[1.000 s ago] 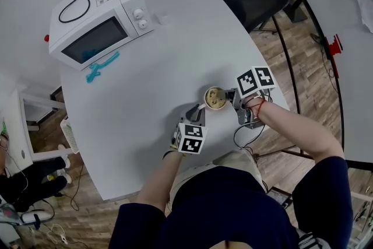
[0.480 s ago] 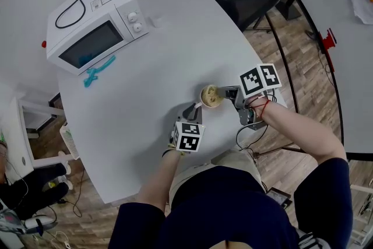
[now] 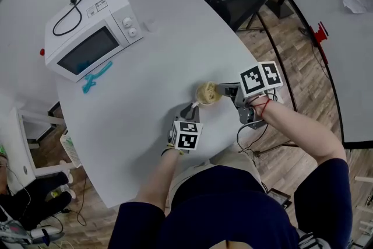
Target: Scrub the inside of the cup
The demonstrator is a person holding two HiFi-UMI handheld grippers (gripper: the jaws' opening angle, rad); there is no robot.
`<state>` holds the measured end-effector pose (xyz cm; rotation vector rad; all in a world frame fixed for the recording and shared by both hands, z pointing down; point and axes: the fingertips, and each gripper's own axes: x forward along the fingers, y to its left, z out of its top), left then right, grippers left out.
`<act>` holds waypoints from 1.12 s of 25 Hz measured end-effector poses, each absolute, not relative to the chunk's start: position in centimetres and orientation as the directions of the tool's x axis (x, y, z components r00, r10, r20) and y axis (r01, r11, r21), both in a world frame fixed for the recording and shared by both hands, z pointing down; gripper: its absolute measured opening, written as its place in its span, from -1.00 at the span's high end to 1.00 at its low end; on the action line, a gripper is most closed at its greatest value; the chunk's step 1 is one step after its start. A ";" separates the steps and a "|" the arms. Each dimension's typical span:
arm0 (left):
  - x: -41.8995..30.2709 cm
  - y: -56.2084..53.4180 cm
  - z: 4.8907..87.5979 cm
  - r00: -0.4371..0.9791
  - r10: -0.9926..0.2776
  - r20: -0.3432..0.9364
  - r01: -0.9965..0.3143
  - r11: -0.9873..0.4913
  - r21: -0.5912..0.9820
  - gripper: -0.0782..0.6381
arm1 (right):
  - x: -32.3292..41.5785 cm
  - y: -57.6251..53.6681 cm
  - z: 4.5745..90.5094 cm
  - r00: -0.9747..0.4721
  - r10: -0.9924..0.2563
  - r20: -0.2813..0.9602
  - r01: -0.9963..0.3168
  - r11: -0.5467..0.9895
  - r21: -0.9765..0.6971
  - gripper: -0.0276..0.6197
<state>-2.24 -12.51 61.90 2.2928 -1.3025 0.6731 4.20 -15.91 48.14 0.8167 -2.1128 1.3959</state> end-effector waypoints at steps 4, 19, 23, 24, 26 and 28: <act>-2.3 -12.3 61.9 0.452 -0.663 0.597 -0.867 -0.485 0.118 0.64 | 4.4 -15.5 47.7 -0.710 -0.254 0.657 -0.704 0.290 -0.648 0.82; -5.1 -10.6 58.7 0.445 -0.699 0.560 -0.877 -0.466 0.116 0.37 | 5.9 -13.7 45.8 -0.713 -0.460 0.530 -0.671 0.225 -0.707 0.82; -5.9 -9.9 57.0 0.426 -0.728 0.538 -0.892 -0.436 0.117 0.44 | 6.4 -12.9 45.1 -0.713 -0.519 0.472 -0.645 0.220 -0.732 0.82; -6.0 -9.7 56.6 0.423 -0.732 0.534 -0.895 -0.429 0.121 0.47 | 6.5 -12.7 45.0 -0.715 -0.532 0.453 -0.634 0.220 -0.742 0.82; -6.0 -9.3 55.9 0.422 -0.738 0.526 -0.899 -0.418 0.135 0.54 | 6.6 -12.3 44.6 -0.721 -0.556 0.414 -0.608 0.221 -0.762 0.82; -5.9 -8.9 55.1 0.419 -0.747 0.517 -0.903 -0.405 0.146 0.59 | 7.0 -12.0 44.3 -0.724 -0.578 0.376 -0.583 0.222 -0.782 0.82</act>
